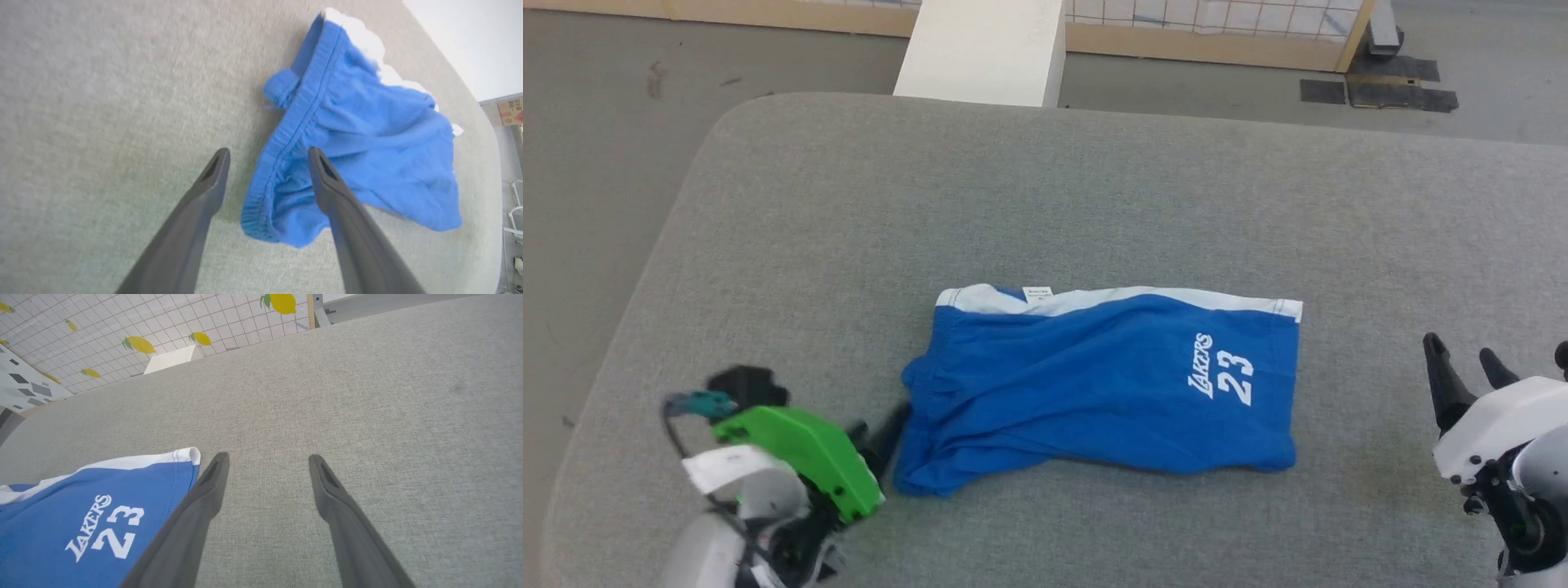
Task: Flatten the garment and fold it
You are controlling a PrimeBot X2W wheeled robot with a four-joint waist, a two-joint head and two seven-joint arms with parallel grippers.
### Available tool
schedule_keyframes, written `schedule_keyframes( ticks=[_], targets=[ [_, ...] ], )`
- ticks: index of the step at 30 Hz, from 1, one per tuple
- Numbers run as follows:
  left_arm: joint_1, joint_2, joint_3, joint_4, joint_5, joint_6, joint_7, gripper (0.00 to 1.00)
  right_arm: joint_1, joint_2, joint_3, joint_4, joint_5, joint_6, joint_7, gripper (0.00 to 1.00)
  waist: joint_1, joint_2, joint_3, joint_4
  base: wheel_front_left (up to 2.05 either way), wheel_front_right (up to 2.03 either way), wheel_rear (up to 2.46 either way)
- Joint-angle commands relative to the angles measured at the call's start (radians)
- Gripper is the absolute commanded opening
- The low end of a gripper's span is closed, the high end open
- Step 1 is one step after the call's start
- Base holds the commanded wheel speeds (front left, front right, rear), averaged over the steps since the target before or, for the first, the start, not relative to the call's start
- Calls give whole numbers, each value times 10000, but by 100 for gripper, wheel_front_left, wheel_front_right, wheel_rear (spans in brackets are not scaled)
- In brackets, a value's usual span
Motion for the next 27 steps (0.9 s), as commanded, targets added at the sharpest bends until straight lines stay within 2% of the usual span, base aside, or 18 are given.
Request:
schedule_keyframes(
  ticks=[1, 5, 6, 9, 12, 17, 21, 27],
  targets=[
    [-204, 108, 217, -256, 73, -167, -400, 100, -69, 3, 48, 36, -46, -13, -15, 100, 0, -1, -42, -83, 0, 0, 0],
    [-568, 571, 401, -885, 1030, -911, -2131, 100, -7, 3, 192, 72, -45, -13, -27, 100, 0, -1, -50, -229, 0, 0, 0],
    [-720, 725, 235, -782, 1589, -1493, -3159, 100, 28, 3, 252, 78, -23, -13, -27, 100, 0, -1, -25, -321, 0, 0, 0],
    [-884, 753, -70, -369, 1913, -1874, -3612, 100, 34, 3, 241, 52, -33, -13, -5, 100, 0, -1, 21, -395, 0, 0, 0],
    [-1326, 768, -432, 165, 2049, -2079, -3438, 100, 20, 3, 219, -29, -76, -13, 40, 100, 0, -1, 130, -468, 0, 0, 0],
    [-2979, 808, -1278, 1207, 2314, -2381, -2397, 100, -41, 3, 215, -218, -120, -13, 147, 100, 0, -1, 502, -634, 0, 0, 0],
    [-4373, 910, -1990, 2367, 2410, -2481, -611, 100, -110, 3, 289, -342, -113, -13, 200, 100, 0, -1, 877, -849, 0, 0, 0],
    [-5812, 1094, -2437, 3597, 2675, -1741, 2047, 100, -213, 3, 332, -454, -105, -13, 190, 100, 0, -1, 1371, -1192, 0, 0, 0]
  ],
)
